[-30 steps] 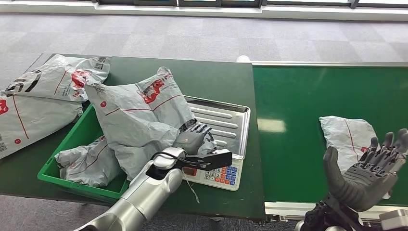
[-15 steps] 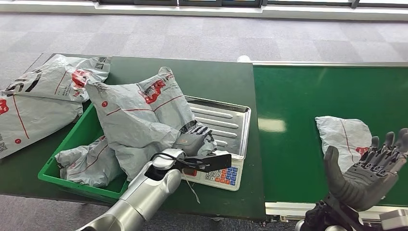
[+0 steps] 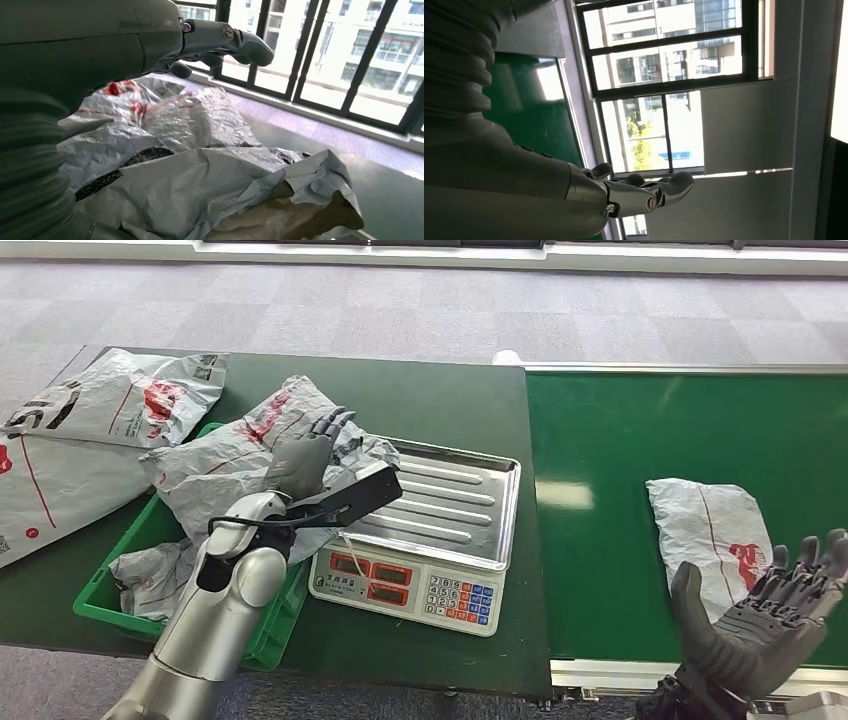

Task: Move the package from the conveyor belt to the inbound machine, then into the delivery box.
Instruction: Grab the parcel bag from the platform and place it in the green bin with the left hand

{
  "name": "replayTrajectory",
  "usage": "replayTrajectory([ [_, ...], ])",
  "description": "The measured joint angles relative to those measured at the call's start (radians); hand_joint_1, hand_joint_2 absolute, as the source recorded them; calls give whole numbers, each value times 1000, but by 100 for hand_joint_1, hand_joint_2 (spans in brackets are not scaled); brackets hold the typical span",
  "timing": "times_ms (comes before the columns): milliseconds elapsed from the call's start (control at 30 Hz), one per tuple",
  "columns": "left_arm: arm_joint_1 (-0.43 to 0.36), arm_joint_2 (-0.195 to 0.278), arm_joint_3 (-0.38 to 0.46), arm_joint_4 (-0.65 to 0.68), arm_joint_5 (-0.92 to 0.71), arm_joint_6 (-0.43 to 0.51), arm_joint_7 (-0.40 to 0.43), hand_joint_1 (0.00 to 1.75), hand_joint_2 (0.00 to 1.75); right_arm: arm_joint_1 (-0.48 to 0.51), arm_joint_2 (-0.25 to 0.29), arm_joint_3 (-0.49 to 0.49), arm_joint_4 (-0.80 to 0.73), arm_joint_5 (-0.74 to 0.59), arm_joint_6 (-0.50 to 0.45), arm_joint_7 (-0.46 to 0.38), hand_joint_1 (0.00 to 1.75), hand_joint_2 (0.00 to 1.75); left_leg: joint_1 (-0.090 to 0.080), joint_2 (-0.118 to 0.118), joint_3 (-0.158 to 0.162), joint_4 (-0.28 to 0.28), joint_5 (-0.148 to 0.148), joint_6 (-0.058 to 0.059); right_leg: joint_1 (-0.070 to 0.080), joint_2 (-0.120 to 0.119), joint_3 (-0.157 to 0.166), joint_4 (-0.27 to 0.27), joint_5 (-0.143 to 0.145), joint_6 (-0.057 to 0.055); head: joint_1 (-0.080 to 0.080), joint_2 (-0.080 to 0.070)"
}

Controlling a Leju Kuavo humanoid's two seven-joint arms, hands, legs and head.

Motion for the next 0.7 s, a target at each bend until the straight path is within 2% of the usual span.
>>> replayTrajectory([
  [167,24,42,28,-114,-5,6,6,0,175,22,0,0,-7,0,1,-1,0,175,0,0,-1,0,0,0,-1,0,-1,0,0,0,0,0],
  [400,44,64,36,-167,-30,25,21,0,175,26,0,0,-10,0,1,-2,0,175,0,0,-1,0,0,0,-2,0,-1,0,0,0,0,0],
  [533,82,81,67,-206,-83,54,38,0,175,46,-2,0,-10,1,1,-2,0,175,0,0,-1,0,0,0,-1,0,-1,0,0,0,0,0],
  [567,94,85,77,-216,-104,59,44,10,175,51,-4,0,-10,0,2,-2,0,175,0,0,-1,0,0,0,-1,0,-2,0,0,0,0,0],
  [667,131,96,108,-233,-182,61,65,140,175,63,-11,0,-10,-3,5,-2,0,175,0,0,-2,0,-1,0,-1,0,-2,0,-1,0,0,0],
  [700,142,98,119,-234,-202,58,68,175,175,66,-14,0,-10,-5,5,-2,0,175,0,0,-2,0,-1,0,-1,0,-2,0,-1,-1,0,0],
])
